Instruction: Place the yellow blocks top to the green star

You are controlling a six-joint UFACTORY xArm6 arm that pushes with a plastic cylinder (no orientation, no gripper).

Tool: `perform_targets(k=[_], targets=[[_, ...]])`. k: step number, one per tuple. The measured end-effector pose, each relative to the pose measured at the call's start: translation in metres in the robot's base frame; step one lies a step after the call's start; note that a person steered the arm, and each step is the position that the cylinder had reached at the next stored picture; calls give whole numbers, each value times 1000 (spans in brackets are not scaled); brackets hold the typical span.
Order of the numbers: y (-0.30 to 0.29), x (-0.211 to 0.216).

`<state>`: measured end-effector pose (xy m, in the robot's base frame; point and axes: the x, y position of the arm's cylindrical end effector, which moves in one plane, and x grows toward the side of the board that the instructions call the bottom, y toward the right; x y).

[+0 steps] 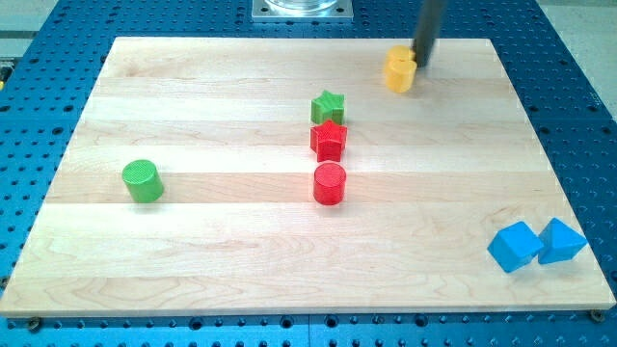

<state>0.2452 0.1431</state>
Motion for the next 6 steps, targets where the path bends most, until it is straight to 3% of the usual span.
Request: perform_targets(k=[1,2,4,6], targets=[[-61,3],[-81,4],[-75,3],[-109,34]])
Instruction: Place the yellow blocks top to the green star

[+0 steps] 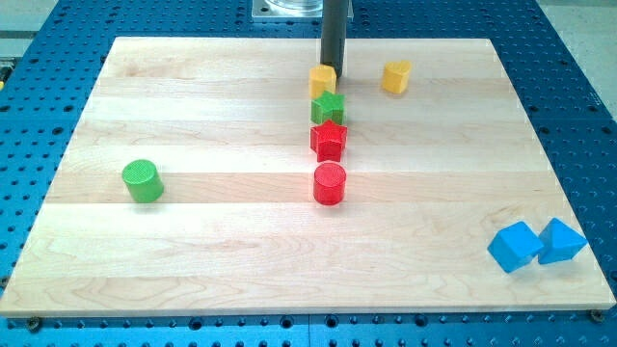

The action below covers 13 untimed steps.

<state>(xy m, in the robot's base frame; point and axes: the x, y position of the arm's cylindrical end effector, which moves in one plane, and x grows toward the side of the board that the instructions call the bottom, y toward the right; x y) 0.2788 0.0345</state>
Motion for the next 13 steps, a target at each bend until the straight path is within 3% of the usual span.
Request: perform_targets(k=[2,4,5,6,7,13], targets=[[-13,13],[-4,-30],[-81,-25],[-127,12],[-93,53],[-28,23]])
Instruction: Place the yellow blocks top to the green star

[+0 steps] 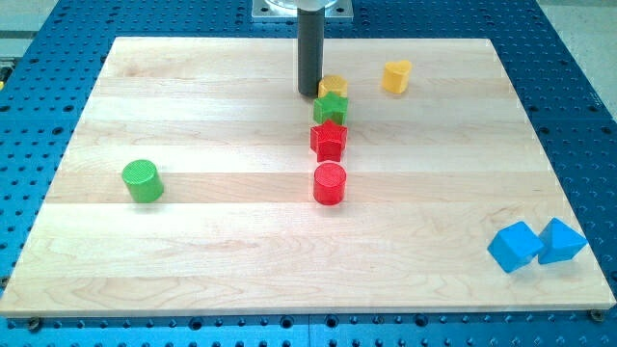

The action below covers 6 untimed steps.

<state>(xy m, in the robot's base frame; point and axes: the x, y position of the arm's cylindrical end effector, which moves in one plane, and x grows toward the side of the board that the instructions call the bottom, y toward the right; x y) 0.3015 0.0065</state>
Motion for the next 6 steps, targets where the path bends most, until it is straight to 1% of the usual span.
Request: perform_targets(k=[1,2,3,4,5,6], targets=[[16,-65],[66,-103],[162,-82],[211,-26],[205,38],[172,46]])
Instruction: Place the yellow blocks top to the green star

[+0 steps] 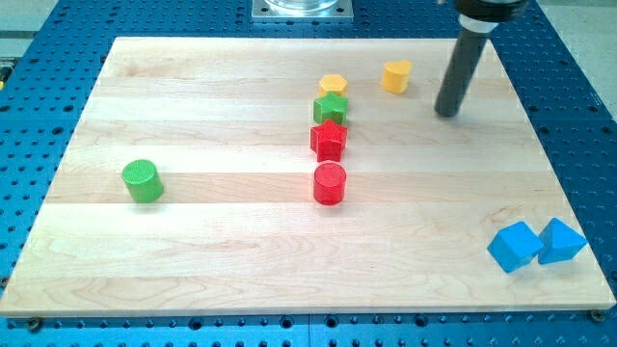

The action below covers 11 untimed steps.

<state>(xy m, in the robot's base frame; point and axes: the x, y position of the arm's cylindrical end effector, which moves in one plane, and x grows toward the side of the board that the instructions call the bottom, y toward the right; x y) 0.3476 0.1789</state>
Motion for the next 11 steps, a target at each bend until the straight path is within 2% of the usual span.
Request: perform_targets(k=[1,2,3,4,6,7,8,9,10,11], targets=[[-38,-47],[-43,-68],[-23,-65],[-1,-87],[-111,-93],[-105,-110],[-90,-153],[-110,-156],[-147,-135],[-148,-99]])
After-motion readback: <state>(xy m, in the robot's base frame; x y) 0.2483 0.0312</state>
